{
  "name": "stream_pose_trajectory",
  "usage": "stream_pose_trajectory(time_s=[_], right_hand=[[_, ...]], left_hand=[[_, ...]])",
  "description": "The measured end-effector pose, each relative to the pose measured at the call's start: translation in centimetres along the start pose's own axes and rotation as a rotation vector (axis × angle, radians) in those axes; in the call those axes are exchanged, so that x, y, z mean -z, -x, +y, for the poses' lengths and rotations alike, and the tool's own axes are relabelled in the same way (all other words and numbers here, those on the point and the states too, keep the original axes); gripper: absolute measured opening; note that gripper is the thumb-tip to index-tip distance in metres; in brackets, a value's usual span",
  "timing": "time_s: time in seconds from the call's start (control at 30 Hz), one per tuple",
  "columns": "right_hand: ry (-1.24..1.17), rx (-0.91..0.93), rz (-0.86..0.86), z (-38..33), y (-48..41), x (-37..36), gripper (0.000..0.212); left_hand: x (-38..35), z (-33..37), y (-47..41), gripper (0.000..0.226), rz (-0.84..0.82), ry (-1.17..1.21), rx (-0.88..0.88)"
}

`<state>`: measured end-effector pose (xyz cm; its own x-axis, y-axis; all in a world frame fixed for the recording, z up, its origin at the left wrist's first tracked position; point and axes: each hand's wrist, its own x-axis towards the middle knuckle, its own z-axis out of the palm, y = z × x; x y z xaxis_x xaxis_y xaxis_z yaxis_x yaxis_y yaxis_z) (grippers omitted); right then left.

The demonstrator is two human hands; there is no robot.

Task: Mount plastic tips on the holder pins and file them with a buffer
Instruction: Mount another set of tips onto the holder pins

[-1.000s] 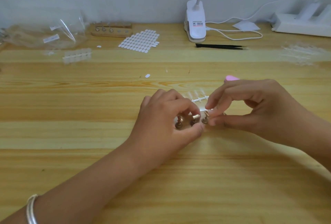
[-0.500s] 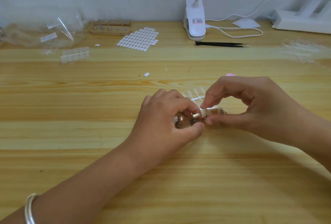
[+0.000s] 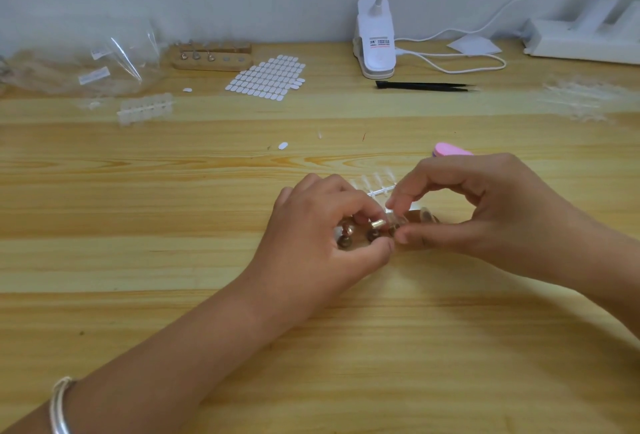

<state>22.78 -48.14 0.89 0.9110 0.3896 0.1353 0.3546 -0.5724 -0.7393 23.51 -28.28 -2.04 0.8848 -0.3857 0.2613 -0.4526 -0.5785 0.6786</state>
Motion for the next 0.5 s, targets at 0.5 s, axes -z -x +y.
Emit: stream_pose_trajectory(time_s=[0.5], right_hand=[[0.478, 0.053, 0.223, -1.3, 0.6, -2.2, 0.024]], left_hand=[[-0.2, -0.1, 0.0, 0.017, 0.022, -0.006, -0.015]])
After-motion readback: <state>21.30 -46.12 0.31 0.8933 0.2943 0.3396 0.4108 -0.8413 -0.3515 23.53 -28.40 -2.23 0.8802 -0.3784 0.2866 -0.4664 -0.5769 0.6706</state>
